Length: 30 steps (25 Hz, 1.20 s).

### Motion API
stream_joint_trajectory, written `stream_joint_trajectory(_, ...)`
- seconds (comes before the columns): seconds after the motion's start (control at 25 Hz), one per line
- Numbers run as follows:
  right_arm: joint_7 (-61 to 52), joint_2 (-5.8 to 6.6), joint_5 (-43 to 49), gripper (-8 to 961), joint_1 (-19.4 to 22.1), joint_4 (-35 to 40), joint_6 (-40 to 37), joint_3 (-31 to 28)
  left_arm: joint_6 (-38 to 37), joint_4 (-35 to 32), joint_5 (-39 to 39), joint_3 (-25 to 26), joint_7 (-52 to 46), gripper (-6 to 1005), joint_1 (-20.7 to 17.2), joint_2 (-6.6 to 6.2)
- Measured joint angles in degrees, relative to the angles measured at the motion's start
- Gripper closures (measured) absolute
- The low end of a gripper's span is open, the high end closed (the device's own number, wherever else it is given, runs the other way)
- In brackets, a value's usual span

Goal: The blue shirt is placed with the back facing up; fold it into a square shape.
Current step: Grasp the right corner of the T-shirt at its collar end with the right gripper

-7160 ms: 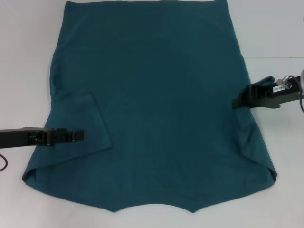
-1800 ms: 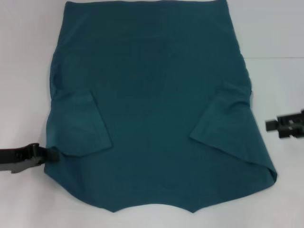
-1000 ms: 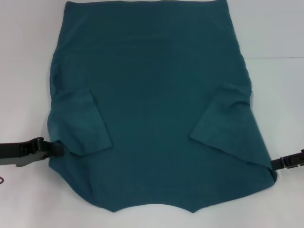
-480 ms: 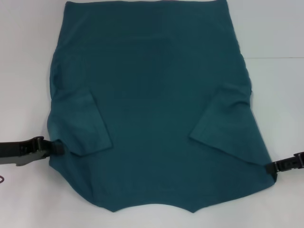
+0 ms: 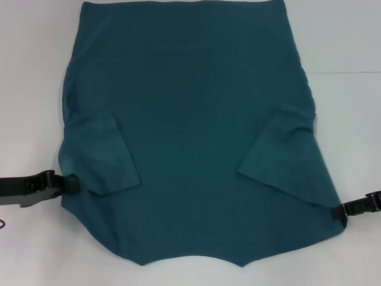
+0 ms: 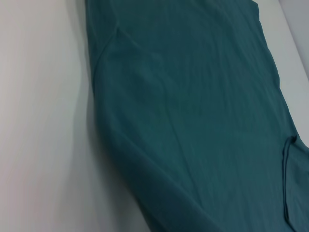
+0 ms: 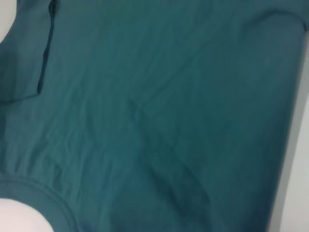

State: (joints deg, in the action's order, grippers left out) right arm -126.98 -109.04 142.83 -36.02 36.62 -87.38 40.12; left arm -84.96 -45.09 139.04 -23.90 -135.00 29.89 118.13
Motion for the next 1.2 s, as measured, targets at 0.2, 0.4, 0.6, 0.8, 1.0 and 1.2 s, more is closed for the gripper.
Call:
stream_joint_trajectory(0.2, 0.0, -0.54, 0.1, 309, 0.0, -0.1, 1.6, 0.2, 0.0, 0.0, 0.0, 0.0, 0.0, 976, 0.0, 0.00)
stream_joint_trajectory(0.4, 0.0, -1.33, 0.2, 320, -0.1, -0.2, 2.3, 0.3, 0.0, 0.0, 0.0, 0.2, 0.0, 976, 0.0, 0.00)
stream_joint_trajectory(0.6, -0.3, -1.78, 0.2, 332, -0.4, -0.3, 2.5, 0.7, 0.0, 0.1, 0.0, 0.2, 0.0, 976, 0.0, 0.00)
stream_joint_trajectory(0.8, -0.7, -2.51, 0.2, 344, -0.9, -0.4, 2.5, 1.7, 0.1, 0.1, 0.0, 0.4, 0.0, 976, 0.0, 0.00)
stream_joint_trajectory(1.0, -0.7, -3.44, 0.2, 356, -1.9, -0.4, 2.5, 2.0, 0.6, 0.1, 0.0, 0.3, 0.0, 976, 0.0, 0.00)
stream_joint_trajectory(1.2, -0.9, -3.93, 0.0, 368, -2.4, -0.4, 2.5, 1.7, 0.7, 0.1, 0.0, 0.4, 0.1, 975, 0.0, 0.00)
